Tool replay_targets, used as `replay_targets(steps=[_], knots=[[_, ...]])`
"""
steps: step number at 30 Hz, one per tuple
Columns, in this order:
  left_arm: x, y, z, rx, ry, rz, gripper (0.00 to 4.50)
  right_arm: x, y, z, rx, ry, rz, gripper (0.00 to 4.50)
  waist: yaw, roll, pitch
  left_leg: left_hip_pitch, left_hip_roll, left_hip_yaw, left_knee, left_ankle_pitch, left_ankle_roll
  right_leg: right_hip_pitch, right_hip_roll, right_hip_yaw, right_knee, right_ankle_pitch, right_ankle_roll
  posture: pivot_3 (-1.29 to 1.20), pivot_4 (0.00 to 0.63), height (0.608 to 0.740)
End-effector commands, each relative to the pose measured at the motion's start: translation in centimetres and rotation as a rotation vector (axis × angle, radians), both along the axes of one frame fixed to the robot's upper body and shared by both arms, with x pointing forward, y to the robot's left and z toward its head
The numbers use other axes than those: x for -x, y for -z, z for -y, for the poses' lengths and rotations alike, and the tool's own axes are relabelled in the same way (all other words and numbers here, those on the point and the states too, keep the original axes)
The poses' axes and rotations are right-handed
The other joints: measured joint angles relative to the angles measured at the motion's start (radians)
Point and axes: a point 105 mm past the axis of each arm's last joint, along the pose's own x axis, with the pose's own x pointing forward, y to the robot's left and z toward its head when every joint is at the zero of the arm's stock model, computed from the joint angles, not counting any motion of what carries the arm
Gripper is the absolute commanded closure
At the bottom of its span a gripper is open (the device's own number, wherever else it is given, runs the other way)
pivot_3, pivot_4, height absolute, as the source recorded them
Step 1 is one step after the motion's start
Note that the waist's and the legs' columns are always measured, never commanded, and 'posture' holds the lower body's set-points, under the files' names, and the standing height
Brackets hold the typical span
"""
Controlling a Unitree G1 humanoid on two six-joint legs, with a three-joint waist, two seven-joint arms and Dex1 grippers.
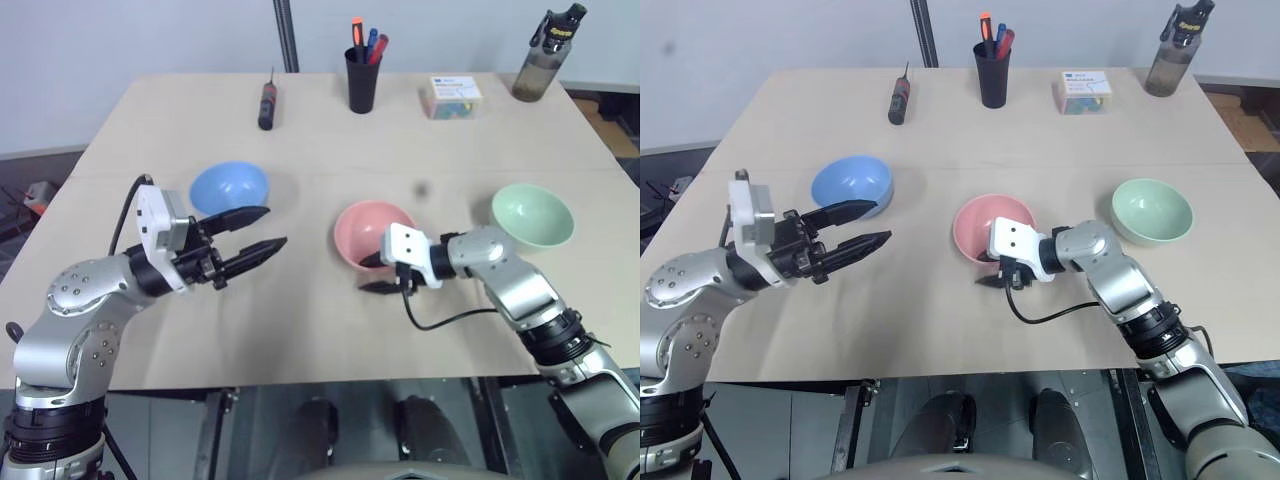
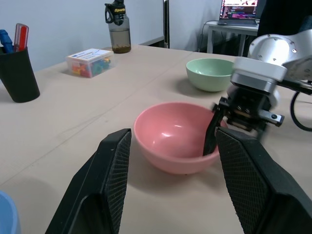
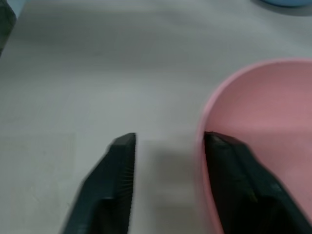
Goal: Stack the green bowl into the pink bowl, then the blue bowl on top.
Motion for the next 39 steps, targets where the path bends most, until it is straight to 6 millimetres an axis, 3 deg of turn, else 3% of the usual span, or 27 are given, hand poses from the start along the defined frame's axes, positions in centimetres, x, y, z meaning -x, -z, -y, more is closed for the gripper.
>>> replay_targets(steps=[1,3,5,8,13,16,22,27,33,37,39], knots=[[-0.3,-0.4,0.6,-0.008,0.045,0.021,1.61,0.5,-3.4,0.9,-0.122,0.060,0.061,0.87,0.004,0.000,0.000,0.000,0.000,0.000,0.000,0.000,0.000,0.000,0.000,0.000,0.000,0.000,0.000,0.00,0.150,0.740],[-0.6,-0.4,1.1,-0.001,0.068,0.023,1.61,1.0,-4.9,1.7,-0.201,0.115,0.085,0.29,0.008,0.000,0.000,0.000,0.000,-0.001,0.000,0.000,0.000,0.000,0.000,-0.001,0.000,0.000,0.000,0.00,0.150,0.740],[-0.8,-0.5,1.5,0.005,0.086,0.025,1.61,1.3,-6.2,2.6,-0.259,0.178,0.121,0.29,0.011,0.000,0.000,0.000,0.000,-0.001,0.000,0.000,0.000,0.000,0.000,-0.001,0.000,0.000,0.000,0.00,0.150,0.740],[-1.0,-0.5,2.4,0.002,0.154,0.029,1.61,1.3,-7.7,7.0,-0.289,0.405,0.215,0.29,0.024,0.000,0.000,-0.001,0.000,-0.001,0.000,0.000,0.000,0.000,0.000,-0.001,0.000,0.000,0.000,0.00,0.150,0.740],[-1.6,-0.4,3.2,-0.005,0.206,0.034,1.61,-1.6,-6.4,15.3,-0.189,0.905,0.340,0.29,0.028,-0.001,0.000,0.000,-0.001,-0.001,0.000,0.000,0.000,0.001,0.000,-0.001,0.000,0.000,0.000,0.00,0.150,0.740],[-1.9,-0.4,3.5,-0.002,0.226,0.031,1.61,-2.7,-4.7,18.0,-0.153,1.042,0.344,0.29,0.020,-0.001,0.000,0.001,-0.001,0.000,0.000,0.000,0.000,0.002,0.001,0.000,0.000,0.000,0.000,0.00,0.150,0.740],[-2.3,-0.7,3.3,0.007,0.226,0.034,1.61,-5.7,-0.7,19.3,-0.128,1.115,0.277,0.29,0.012,0.000,0.000,0.002,0.000,0.002,0.000,0.000,0.000,0.002,0.002,0.002,0.001,0.000,0.000,0.00,0.150,0.740],[-2.1,-0.9,3.0,0.006,0.211,0.038,1.61,-7.2,-1.0,18.8,-0.165,1.126,0.278,1.73,0.014,0.000,0.000,0.001,0.000,0.002,0.000,0.000,0.000,0.002,0.002,0.002,0.001,0.000,0.000,0.00,0.150,0.740],[-1.6,-0.8,2.6,0.005,0.184,0.033,1.61,-7.9,-1.5,19.4,-0.161,1.144,0.317,4.29,0.016,0.000,0.000,0.001,0.000,0.002,0.000,0.000,0.000,0.002,0.002,0.001,0.000,0.000,0.000,0.00,0.150,0.740],[-1.6,-0.8,2.3,0.011,0.160,0.031,1.61,-7.2,-2.5,17.5,-0.173,1.007,0.337,4.43,0.017,0.000,0.000,0.001,0.000,0.002,0.000,0.000,0.000,0.002,0.001,0.001,0.000,0.000,0.000,0.00,0.150,0.740],[-1.6,-0.8,2.0,0.017,0.143,0.027,1.61,-5.9,-4.0,14.4,-0.246,0.830,0.314,4.43,0.017,0.000,0.000,0.001,0.000,0.002,0.000,0.000,0.000,0.002,0.002,0.001,0.000,0.000,0.000,0.00,0.150,0.740]])
